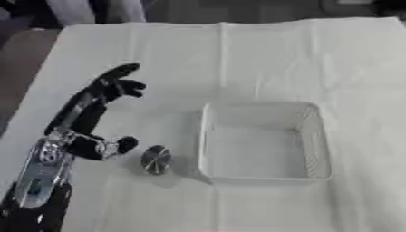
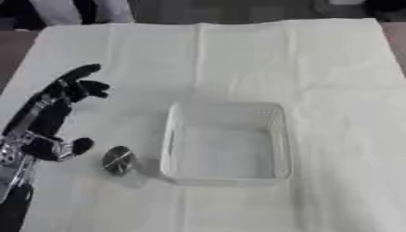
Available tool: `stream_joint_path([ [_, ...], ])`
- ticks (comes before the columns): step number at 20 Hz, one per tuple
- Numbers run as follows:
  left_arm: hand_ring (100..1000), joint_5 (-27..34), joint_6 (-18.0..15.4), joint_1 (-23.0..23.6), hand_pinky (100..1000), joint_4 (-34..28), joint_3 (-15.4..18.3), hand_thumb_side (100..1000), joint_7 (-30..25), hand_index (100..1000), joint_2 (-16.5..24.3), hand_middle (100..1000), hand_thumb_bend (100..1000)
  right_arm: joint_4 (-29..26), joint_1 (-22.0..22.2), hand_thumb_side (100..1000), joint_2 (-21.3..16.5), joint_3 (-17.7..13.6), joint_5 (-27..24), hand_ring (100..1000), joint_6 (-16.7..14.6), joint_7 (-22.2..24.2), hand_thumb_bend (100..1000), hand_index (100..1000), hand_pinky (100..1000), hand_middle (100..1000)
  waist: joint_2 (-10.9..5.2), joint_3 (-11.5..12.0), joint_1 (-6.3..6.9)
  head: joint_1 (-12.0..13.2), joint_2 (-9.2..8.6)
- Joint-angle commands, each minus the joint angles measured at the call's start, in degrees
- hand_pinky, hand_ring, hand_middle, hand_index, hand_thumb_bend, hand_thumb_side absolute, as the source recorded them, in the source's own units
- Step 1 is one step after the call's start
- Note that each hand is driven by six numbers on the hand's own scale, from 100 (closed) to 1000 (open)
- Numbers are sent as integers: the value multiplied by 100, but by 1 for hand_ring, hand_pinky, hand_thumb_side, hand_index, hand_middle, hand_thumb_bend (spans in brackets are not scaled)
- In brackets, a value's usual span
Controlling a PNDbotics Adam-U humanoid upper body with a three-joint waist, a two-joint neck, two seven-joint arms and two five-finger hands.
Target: Pick up objects on the table and place them in the box.
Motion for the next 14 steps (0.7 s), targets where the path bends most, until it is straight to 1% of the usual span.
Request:
stream_joint_path([
  [1, 788, 259, 85, 179, 708, -23, -252, 621, -155, 958, 75, 932, 365, -89, -137, 886, -55, -24, 28, 833, -28, 1, 100, 500, 691, 955, -65, -7, -10, 66, 1],
  [3, 784, 584, 290, 335, 704, -35, -435, 676, -287, 957, 65, 931, 356, -83, -124, 885, -49, -30, 41, 832, -24, 1, 100, 502, 691, 955, -72, 6, -8, 56, 1],
  [5, 782, 848, 481, 451, 702, -71, -530, 704, -453, 956, 72, 930, 351, -77, -109, 884, -40, -35, 53, 832, -21, 1, 100, 502, 690, 955, -87, 26, -8, 45, 1],
  [6, 781, 936, 549, 488, 702, -91, -544, 698, -522, 955, 77, 929, 372, -75, -102, 884, -36, -37, 59, 832, -22, 1, 100, 502, 690, 955, -94, 34, -8, 40, 1],
  [7, 781, 1005, 607, 521, 701, -106, -551, 713, -579, 954, 79, 928, 349, -72, -93, 883, -32, -39, 66, 832, -24, 1, 100, 502, 690, 955, -103, 40, -6, 34, 1],
  [14, 777, 1187, 818, 692, 699, -188, -602, 753, -834, 954, 60, 928, 349, -50, -25, 880, -8, -57, 102, 832, -19, 1, 100, 506, 691, 955, -157, 51, 0, -3, 1],
])
